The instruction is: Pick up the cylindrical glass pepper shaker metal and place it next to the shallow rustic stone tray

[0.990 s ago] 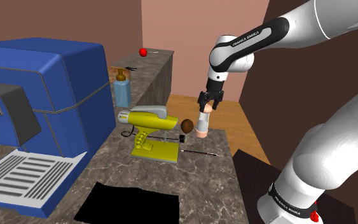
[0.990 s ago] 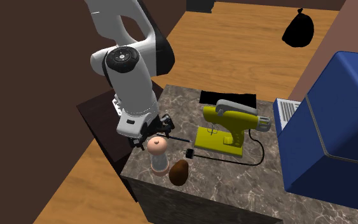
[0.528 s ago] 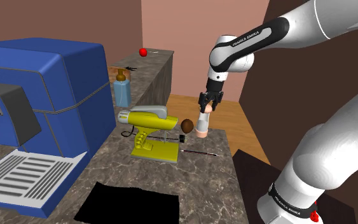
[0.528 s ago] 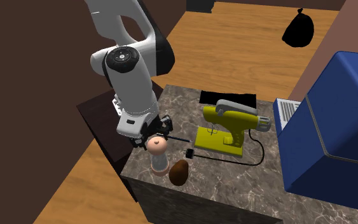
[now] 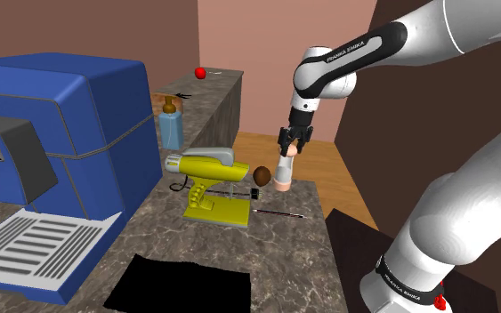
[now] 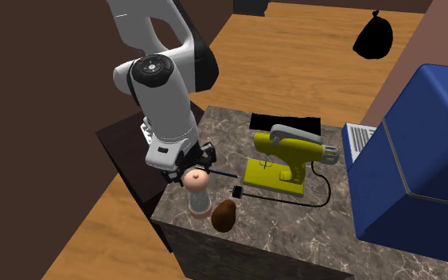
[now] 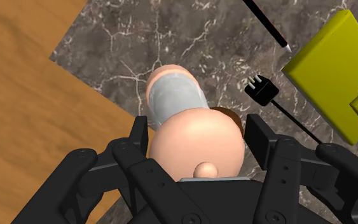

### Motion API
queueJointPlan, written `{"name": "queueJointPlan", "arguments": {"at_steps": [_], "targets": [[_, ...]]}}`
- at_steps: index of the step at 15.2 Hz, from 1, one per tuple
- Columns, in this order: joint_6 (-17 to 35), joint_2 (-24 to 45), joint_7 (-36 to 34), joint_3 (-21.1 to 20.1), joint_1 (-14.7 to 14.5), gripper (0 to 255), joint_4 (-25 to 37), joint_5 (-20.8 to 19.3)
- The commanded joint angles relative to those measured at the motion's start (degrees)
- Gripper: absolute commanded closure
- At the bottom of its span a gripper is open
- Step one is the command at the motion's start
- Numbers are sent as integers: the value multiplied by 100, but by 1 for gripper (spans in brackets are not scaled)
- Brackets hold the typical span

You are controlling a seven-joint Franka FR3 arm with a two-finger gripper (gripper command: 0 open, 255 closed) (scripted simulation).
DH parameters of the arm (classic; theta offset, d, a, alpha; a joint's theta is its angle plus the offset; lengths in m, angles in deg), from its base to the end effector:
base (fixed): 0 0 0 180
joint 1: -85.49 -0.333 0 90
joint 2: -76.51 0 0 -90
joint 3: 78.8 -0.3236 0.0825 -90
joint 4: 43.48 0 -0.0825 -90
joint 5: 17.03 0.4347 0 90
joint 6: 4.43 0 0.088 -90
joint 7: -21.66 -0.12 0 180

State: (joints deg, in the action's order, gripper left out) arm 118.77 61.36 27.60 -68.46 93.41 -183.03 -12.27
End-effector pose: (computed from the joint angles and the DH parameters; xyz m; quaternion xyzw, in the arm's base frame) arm 0.4634 -0.1468 0.3659 -0.9902 0.1268 0.0008 0.0593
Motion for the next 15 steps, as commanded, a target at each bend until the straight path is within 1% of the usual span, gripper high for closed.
{"name": "queueJointPlan", "arguments": {"at_steps": [1, 15], "targets": [[-141, -60, -22, -5, 6, 255, 82, -18], [-1265, -428, -186, -56, 23, 255, 850, -109]]}}
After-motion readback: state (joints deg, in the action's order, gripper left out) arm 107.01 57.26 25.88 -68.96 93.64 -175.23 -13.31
